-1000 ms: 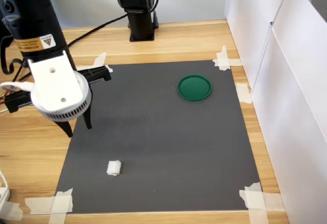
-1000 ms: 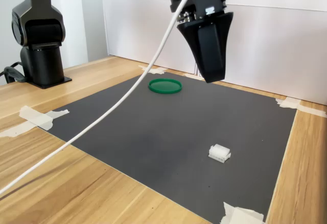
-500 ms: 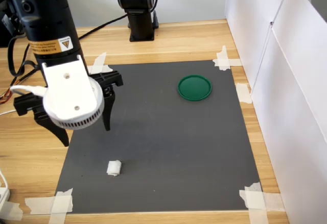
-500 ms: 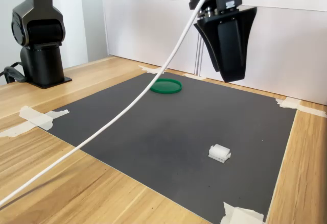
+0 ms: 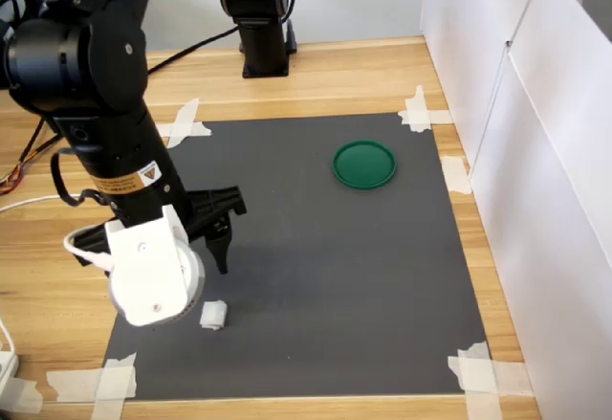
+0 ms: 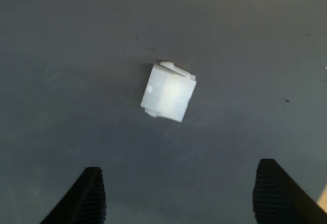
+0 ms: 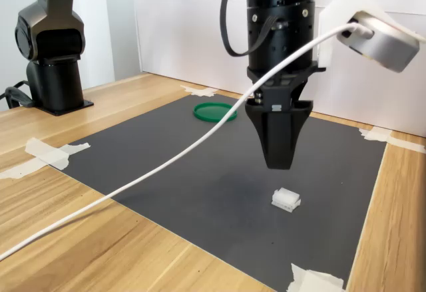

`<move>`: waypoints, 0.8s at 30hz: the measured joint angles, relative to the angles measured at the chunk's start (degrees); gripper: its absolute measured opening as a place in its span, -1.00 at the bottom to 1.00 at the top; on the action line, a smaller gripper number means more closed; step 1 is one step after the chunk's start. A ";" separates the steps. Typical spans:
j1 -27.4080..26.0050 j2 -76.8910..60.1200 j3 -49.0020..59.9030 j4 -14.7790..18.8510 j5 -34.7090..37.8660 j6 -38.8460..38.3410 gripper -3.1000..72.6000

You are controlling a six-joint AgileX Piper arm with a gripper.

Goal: Grasp a white terminal and put it in the green lid.

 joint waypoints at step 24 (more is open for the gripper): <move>0.11 5.04 0.00 2.64 -4.39 9.69 0.93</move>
